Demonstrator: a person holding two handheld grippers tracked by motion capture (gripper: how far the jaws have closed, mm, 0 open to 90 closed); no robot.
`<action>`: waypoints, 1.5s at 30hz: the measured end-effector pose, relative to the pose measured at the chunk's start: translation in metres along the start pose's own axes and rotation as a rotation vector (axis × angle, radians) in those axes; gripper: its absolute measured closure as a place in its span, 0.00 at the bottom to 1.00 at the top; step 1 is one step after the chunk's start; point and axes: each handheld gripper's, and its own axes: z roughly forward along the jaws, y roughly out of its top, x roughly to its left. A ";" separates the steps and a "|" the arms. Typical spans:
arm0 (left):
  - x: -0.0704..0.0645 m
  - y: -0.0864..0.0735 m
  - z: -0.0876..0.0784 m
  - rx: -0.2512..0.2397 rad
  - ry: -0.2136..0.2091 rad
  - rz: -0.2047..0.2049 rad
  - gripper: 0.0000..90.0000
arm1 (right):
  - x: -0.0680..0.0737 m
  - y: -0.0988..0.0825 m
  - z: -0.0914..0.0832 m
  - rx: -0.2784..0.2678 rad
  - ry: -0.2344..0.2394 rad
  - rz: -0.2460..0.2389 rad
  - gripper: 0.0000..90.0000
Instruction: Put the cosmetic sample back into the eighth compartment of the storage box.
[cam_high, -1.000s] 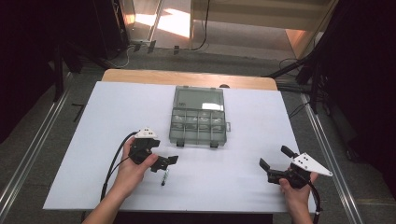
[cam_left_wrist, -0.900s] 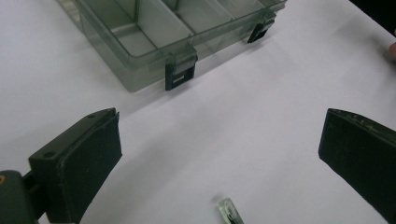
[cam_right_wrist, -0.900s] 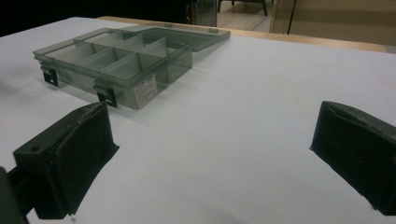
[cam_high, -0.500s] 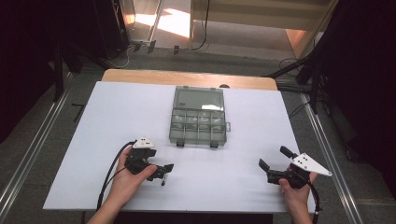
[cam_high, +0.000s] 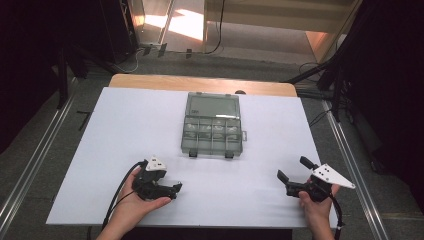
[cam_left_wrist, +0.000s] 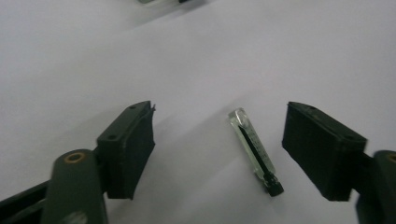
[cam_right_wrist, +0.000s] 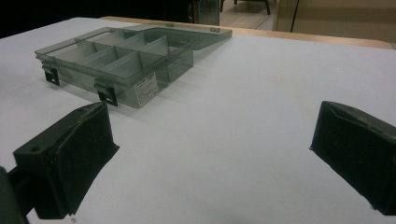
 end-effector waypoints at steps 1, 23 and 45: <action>-0.001 0.000 0.000 0.002 0.002 0.009 0.34 | 0.000 0.000 0.000 0.001 -0.001 0.000 0.00; -0.015 -0.005 0.005 0.042 0.080 0.144 0.75 | 0.000 0.000 0.001 0.009 -0.013 -0.006 0.00; -0.013 0.002 0.008 0.040 -0.002 0.195 0.90 | 0.001 0.000 0.002 0.010 -0.029 -0.014 0.00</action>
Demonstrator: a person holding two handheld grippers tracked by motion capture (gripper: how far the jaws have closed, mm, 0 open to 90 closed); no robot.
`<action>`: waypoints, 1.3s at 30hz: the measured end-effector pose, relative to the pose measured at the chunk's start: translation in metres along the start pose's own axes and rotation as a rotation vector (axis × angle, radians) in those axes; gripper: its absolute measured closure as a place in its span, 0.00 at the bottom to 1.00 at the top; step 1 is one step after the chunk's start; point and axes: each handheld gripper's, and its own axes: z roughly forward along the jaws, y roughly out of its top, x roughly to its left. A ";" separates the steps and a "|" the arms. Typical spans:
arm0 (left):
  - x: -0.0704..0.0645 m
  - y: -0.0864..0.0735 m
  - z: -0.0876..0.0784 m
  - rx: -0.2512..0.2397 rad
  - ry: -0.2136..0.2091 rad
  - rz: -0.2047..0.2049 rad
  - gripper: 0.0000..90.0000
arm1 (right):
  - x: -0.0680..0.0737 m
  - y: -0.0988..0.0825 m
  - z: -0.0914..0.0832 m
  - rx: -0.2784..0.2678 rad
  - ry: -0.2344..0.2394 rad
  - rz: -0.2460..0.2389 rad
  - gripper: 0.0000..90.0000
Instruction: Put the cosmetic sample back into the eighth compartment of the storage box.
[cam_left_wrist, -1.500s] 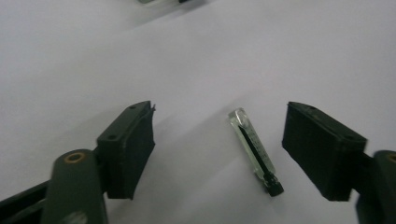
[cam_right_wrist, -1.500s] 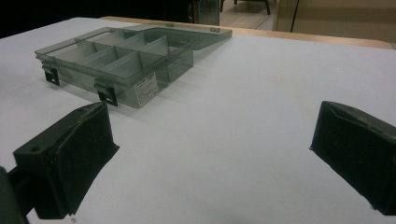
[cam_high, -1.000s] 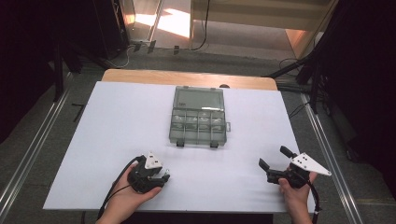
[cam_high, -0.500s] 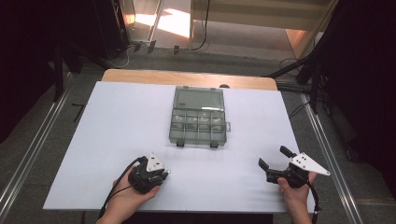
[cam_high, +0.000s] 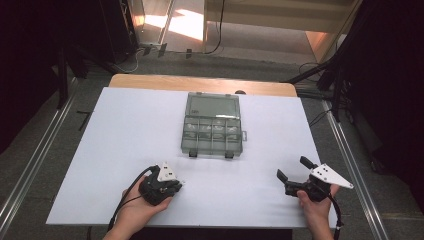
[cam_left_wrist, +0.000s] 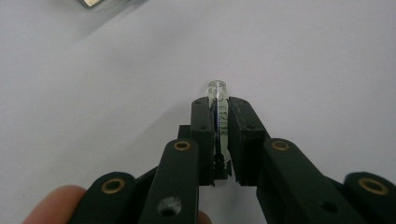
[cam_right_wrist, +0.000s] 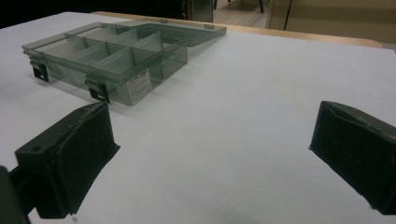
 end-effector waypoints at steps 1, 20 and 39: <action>0.000 0.001 0.000 -0.002 -0.002 -0.002 0.90 | 0.000 0.000 0.000 0.000 0.000 0.000 0.00; 0.008 0.015 0.001 -0.035 -0.022 -0.034 0.90 | 0.001 0.000 -0.001 -0.004 0.003 -0.004 0.00; 0.006 0.045 0.007 -0.058 -0.049 -0.006 0.90 | 0.002 0.000 -0.001 -0.004 0.006 -0.008 0.00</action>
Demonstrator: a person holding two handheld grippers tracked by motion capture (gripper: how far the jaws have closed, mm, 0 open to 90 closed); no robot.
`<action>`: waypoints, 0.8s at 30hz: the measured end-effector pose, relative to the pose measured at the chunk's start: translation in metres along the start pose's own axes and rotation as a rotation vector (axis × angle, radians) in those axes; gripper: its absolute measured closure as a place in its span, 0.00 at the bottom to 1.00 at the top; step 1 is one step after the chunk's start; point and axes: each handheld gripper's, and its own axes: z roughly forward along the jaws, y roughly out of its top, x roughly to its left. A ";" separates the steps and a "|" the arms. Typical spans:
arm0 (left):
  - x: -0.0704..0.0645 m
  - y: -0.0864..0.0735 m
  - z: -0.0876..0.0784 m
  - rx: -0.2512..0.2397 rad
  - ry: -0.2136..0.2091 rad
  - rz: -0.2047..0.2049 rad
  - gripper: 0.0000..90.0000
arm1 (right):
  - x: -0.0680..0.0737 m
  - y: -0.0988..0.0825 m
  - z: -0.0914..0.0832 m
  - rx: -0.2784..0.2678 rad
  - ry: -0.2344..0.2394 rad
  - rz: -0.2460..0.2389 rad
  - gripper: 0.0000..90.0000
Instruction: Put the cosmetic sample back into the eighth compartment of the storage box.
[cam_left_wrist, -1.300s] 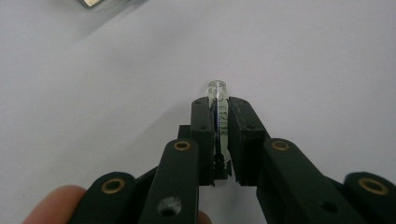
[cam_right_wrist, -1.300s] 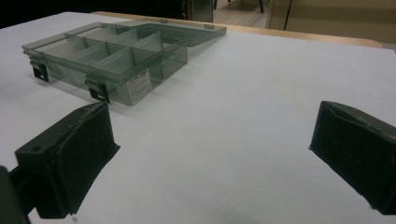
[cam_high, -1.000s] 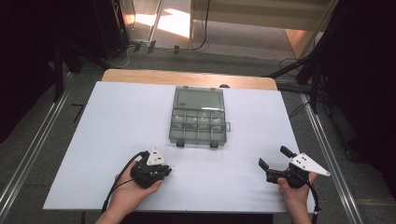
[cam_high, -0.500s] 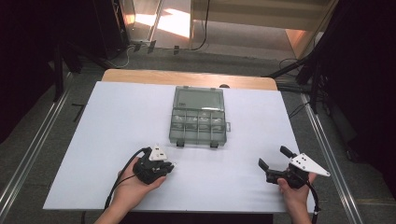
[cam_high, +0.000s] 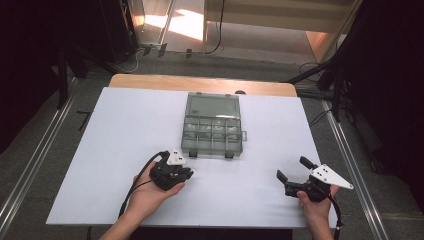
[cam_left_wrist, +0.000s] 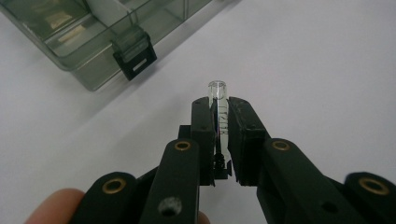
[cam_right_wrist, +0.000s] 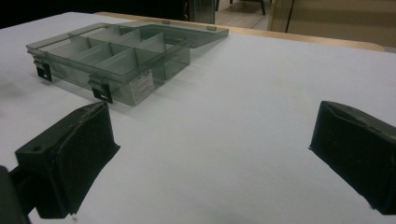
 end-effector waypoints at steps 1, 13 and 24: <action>0.000 0.002 0.001 -0.003 -0.004 -0.002 0.90 | 0.000 0.000 0.000 0.000 0.000 -0.002 0.00; 0.000 0.017 0.010 -0.016 -0.025 -0.009 0.90 | 0.000 0.000 0.000 0.000 0.001 -0.007 0.00; 0.000 0.026 0.016 -0.020 -0.033 -0.011 0.90 | 0.001 0.000 0.000 0.002 0.004 -0.012 0.00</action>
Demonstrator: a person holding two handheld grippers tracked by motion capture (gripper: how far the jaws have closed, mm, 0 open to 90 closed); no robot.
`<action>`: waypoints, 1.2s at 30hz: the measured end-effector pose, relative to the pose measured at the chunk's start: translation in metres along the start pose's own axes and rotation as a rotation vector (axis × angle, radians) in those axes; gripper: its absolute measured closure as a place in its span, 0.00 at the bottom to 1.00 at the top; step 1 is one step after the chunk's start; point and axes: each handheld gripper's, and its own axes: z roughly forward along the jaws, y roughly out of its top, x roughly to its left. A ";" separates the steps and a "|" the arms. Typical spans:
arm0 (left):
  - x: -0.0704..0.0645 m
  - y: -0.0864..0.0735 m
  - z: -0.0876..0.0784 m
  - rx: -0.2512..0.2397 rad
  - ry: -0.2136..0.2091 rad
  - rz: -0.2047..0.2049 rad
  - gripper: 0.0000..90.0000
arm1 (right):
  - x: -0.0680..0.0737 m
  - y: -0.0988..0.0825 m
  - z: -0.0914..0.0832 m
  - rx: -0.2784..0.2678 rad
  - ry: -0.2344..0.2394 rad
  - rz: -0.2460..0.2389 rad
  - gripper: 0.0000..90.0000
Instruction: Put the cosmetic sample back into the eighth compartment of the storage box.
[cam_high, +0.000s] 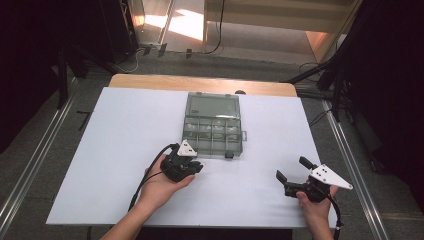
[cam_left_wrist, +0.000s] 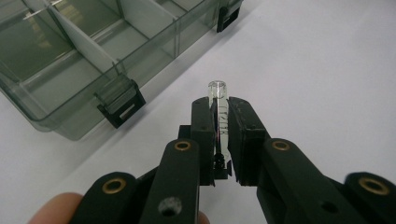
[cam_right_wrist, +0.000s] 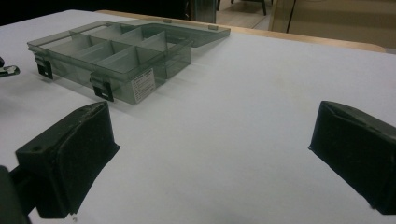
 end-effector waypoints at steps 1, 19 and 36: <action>0.000 0.002 0.000 0.000 0.000 0.005 0.90 | 0.000 0.000 0.000 0.000 -0.001 -0.003 0.00; -0.001 0.023 0.008 -0.021 -0.021 0.005 0.90 | 0.000 0.000 0.000 -0.001 0.001 -0.005 0.00; 0.006 0.043 0.017 -0.046 -0.042 -0.023 0.90 | 0.000 0.000 0.000 -0.003 0.004 -0.007 0.00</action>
